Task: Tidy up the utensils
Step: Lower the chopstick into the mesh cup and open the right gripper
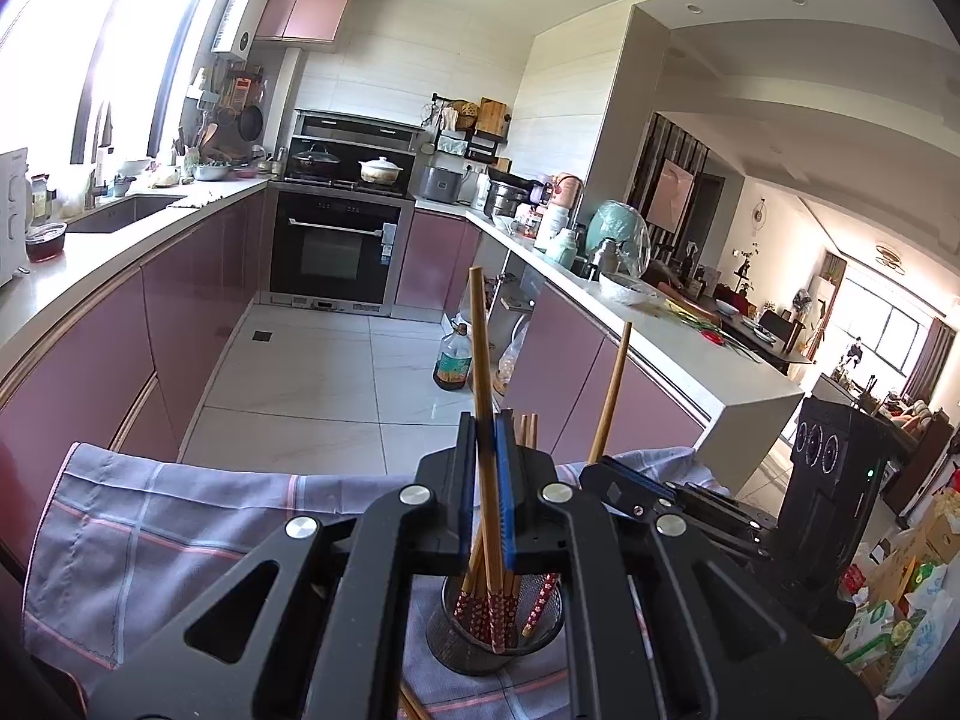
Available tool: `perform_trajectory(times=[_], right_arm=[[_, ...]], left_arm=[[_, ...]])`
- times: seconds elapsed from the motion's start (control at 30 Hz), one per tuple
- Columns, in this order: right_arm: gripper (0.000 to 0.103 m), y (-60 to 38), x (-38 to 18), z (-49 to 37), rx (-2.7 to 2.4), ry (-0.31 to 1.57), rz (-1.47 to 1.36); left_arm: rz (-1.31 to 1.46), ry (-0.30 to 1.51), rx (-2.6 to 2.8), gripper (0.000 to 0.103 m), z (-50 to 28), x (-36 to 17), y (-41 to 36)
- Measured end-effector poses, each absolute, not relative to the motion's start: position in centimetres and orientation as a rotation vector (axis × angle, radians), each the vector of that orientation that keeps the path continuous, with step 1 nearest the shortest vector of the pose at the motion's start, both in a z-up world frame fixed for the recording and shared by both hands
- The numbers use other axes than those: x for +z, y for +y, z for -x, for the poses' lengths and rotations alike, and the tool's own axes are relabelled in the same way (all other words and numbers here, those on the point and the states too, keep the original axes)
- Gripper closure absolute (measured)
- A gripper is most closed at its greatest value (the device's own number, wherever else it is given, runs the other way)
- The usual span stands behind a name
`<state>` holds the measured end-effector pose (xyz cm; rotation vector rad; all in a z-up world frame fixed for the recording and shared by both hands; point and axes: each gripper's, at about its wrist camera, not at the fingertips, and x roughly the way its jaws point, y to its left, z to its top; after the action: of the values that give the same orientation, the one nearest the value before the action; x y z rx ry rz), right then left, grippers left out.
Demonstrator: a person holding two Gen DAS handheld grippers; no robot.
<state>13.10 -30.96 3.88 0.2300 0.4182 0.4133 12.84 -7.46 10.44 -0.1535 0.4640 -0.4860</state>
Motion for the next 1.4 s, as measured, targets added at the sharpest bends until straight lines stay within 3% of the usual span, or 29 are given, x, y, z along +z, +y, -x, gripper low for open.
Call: perform_trajectory(times=[0.8, 1.4], right_arm=[[0.098, -31.3, 2.4, -13.6, 0.418, 0.464, -0.243], [0.095, -31.0, -0.1, -15.4, 0.399, 0.575, -0.238]], left_arm=[[0.146, 0.489, -0.508, 0.096, -14.6, 10.3, -7.2], [-0.01, 0.713, -0.531, 0.096, -19.0, 4.9, -10.3]])
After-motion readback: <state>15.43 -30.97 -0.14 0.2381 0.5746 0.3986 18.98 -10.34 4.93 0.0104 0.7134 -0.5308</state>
